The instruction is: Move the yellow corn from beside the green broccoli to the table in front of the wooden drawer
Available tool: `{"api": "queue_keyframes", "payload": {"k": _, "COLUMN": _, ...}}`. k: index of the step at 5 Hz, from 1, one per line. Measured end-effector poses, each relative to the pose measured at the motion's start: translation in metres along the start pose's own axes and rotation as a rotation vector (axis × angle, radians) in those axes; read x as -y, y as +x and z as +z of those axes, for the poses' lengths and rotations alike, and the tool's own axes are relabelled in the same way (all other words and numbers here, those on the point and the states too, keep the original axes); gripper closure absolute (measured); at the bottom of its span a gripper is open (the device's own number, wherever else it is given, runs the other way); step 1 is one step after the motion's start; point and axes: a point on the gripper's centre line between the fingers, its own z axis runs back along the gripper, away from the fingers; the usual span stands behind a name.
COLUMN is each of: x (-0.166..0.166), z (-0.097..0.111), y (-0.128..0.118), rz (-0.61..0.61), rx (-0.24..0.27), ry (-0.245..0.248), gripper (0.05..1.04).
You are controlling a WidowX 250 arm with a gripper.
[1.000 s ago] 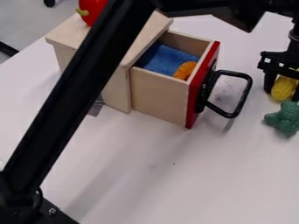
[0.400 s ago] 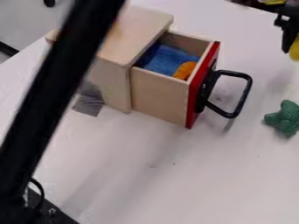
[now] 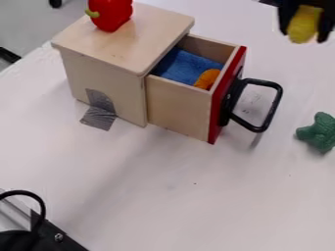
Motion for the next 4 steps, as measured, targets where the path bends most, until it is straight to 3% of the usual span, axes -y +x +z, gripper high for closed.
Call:
{"api": "queue_keyframes", "payload": {"k": 1, "x": -0.013, "z": 0.015, "y": -0.044, "rz": -0.018, "rx": -0.021, "ry": 0.006, "gripper": 0.451}}
{"api": "queue_keyframes", "payload": {"k": 4, "x": -0.047, "z": 0.007, "y": -0.181, "rz": -0.051, "rx": -0.068, "ry": 0.038, "gripper": 0.454}}
